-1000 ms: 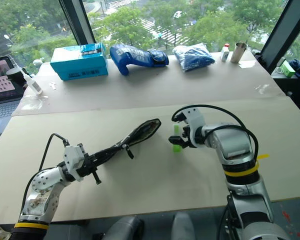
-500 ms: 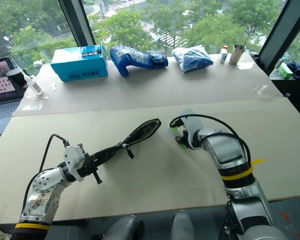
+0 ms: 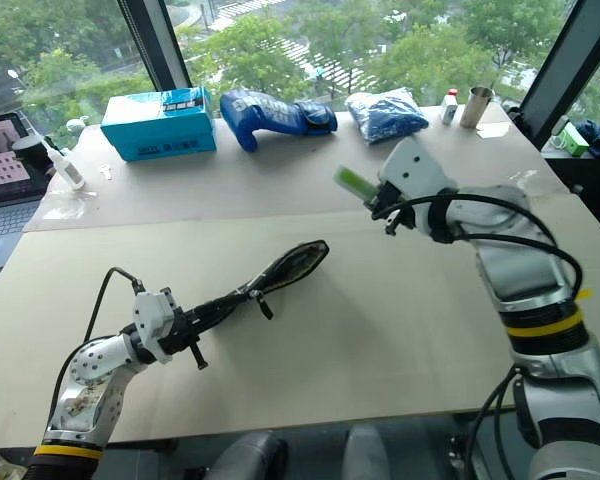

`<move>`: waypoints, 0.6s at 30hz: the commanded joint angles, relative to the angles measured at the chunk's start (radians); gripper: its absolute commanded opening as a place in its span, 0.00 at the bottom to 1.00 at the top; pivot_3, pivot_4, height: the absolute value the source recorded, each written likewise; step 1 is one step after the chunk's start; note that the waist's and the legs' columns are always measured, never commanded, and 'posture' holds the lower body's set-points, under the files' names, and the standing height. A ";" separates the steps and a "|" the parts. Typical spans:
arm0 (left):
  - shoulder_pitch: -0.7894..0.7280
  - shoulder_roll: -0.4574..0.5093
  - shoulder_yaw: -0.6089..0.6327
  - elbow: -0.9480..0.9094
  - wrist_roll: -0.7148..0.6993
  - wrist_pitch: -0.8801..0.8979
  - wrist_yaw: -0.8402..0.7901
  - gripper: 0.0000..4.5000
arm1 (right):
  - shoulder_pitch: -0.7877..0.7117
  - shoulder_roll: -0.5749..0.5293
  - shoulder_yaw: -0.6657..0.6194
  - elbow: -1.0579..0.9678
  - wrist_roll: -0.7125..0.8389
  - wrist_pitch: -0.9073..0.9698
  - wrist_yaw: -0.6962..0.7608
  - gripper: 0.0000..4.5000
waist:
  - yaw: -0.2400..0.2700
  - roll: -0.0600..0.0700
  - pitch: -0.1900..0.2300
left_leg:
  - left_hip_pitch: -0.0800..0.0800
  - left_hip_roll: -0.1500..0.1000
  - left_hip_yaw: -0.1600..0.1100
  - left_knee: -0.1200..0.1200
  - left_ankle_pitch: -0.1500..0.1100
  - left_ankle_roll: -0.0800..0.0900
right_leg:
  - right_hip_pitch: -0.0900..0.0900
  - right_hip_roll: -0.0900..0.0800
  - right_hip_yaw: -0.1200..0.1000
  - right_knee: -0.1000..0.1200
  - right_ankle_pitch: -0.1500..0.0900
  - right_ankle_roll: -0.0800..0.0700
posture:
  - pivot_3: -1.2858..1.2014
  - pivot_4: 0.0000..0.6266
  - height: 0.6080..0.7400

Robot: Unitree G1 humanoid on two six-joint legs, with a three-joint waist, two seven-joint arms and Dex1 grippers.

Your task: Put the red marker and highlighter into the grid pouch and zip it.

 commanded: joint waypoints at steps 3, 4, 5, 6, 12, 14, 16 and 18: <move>0.004 0.003 0.002 -0.020 -0.010 -0.010 -0.005 0.00 | 0.022 -0.127 0.035 -0.066 -0.084 -0.286 0.185 0.22 | 0.000 0.000 0.000 | 0.000 0.000 0.000 0.000 0.000 0.000 | 0.001 -0.001 0.000 -0.003 0.000 0.000 | 0.52 0.24 0.99; 0.007 0.003 0.002 -0.021 -0.010 -0.011 -0.005 0.00 | 0.023 -0.132 0.034 -0.074 -0.082 -0.295 0.201 0.22 | -0.001 0.000 0.000 | 0.000 0.000 0.000 0.000 0.000 0.000 | 0.001 -0.001 0.000 -0.003 0.000 0.000 | 0.52 0.24 0.99; 0.010 0.003 0.002 -0.023 -0.010 -0.011 -0.005 0.00 | 0.021 -0.129 0.034 -0.083 -0.080 -0.300 0.212 0.22 | -0.001 0.000 0.000 | 0.000 0.000 0.000 0.000 0.000 0.000 | 0.001 0.000 0.000 -0.004 0.000 0.000 | 0.52 0.24 0.99; 0.012 0.003 0.002 -0.023 -0.011 -0.011 -0.005 0.00 | 0.016 -0.121 0.037 -0.090 -0.083 -0.300 0.216 0.22 | -0.002 0.000 0.000 | 0.000 0.000 0.000 0.000 0.000 0.000 | 0.001 0.000 0.000 -0.004 0.000 0.000 | 0.52 0.24 0.99; 0.018 0.005 0.003 -0.024 -0.011 -0.012 -0.006 0.00 | 0.024 -0.068 0.096 -0.140 -0.143 -0.290 0.228 0.22 | 0.002 0.000 0.000 | 0.000 0.001 0.000 0.000 0.000 0.000 | 0.001 0.000 0.000 -0.004 0.000 0.000 | 0.52 0.24 0.99; 0.021 0.005 0.003 -0.026 -0.011 -0.014 -0.007 0.00 | 0.033 -0.058 0.103 -0.161 -0.147 -0.286 0.237 0.22 | 0.003 0.000 0.000 | -0.001 0.001 -0.001 0.000 0.000 0.000 | 0.001 0.000 0.000 -0.004 0.000 0.000 | 0.52 0.24 0.99; 0.024 0.006 0.003 -0.026 -0.012 -0.015 -0.008 0.00 | 0.045 -0.053 0.111 -0.178 -0.155 -0.293 0.244 0.22 | 0.003 0.000 0.000 | -0.001 0.001 -0.001 0.000 0.000 0.000 | 0.001 0.000 0.000 -0.004 0.000 0.000 | 0.52 0.24 0.99; 0.025 0.006 0.003 -0.026 -0.012 -0.016 -0.010 0.00 | 0.055 -0.051 0.123 -0.190 -0.172 -0.306 0.250 0.22 | 0.003 0.000 0.000 | 0.000 0.001 -0.001 0.000 0.000 0.000 | 0.001 0.000 0.000 -0.004 0.000 0.000 | 0.52 0.24 0.99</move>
